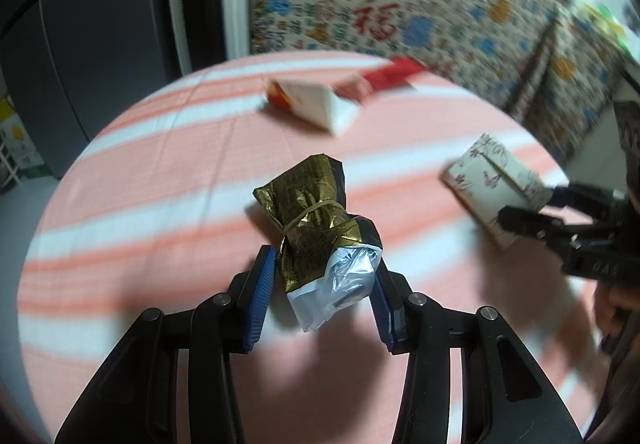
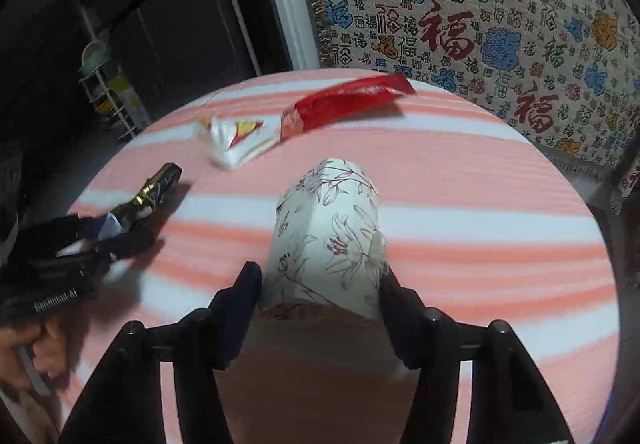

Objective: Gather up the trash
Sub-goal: 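Grasp the gold foil wrapper with the left tool while the right tool grasps the white floral packet, then carry the foil wrapper and floral packet to the blue wastebasket and open both tools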

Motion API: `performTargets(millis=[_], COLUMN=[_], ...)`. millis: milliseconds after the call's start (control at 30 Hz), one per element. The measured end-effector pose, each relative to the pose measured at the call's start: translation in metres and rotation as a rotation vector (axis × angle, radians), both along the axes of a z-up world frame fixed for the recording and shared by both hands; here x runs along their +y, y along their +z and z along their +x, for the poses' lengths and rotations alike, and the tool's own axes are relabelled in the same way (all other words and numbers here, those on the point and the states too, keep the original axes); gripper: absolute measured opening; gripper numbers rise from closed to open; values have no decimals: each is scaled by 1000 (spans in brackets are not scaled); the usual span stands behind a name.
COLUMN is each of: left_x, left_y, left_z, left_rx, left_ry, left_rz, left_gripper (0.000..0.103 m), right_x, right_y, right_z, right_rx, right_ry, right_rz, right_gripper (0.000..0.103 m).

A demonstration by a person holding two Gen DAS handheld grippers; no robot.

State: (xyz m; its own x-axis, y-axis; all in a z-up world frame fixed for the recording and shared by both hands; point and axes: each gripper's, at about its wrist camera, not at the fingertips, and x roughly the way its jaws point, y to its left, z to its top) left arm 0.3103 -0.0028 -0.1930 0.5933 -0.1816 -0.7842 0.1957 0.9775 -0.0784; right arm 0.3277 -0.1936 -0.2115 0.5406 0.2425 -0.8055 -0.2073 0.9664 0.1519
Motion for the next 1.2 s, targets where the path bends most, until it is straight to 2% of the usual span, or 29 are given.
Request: performTargets(millis=[100, 167, 200, 233, 333, 467, 633, 800, 900, 1000, 1100, 1167, 1200], left_x=[-9, -13, -15, -17, -17, -13, -11, -10, -3, 7, 1, -7, -11], left_y=[-5, -11, -12, -14, -19, -21, -22, -22, -18, -9, 1, 0, -1], left_z=[-42, -57, -61, -63, -57, -48, -40, -40, -41, -44, -45, -42, -40], left_rx=[22, 31, 22, 20, 43, 41, 37, 45, 45, 38, 27, 44, 53], left_ry=[-17, -3, 6, 19, 61, 79, 74, 53, 35, 37, -7, -44, -56], left_rz=[20, 31, 46, 67, 92, 88, 81, 78, 29, -64, -69, -39, -19], left_gripper=[49, 68, 83, 93, 103, 103, 103, 103, 103, 102, 102, 99, 85], right_x=[-4, -6, -8, -7, -8, 1, 3, 2, 2, -8, -7, 2, 7], right_y=[9, 13, 12, 10, -1, -4, -7, -8, -5, 10, 21, 23, 21], right_z=[-53, -82, -91, -97, -92, -87, -77, -78, -82, -81, -75, -69, -64], right_rx=[-8, -25, -31, -36, -4, -30, -24, -22, 17, 54, 77, 92, 111], right_ry=[47, 55, 55, 47, 34, 23, -31, -33, -17, -11, 2, 26, 34], right_rz=[-37, -55, -69, -90, -99, -147, -143, -137, -133, -15, -13, -60, -102], right_gripper=[59, 60, 63, 68, 77, 81, 89, 90, 90, 89, 89, 89, 88])
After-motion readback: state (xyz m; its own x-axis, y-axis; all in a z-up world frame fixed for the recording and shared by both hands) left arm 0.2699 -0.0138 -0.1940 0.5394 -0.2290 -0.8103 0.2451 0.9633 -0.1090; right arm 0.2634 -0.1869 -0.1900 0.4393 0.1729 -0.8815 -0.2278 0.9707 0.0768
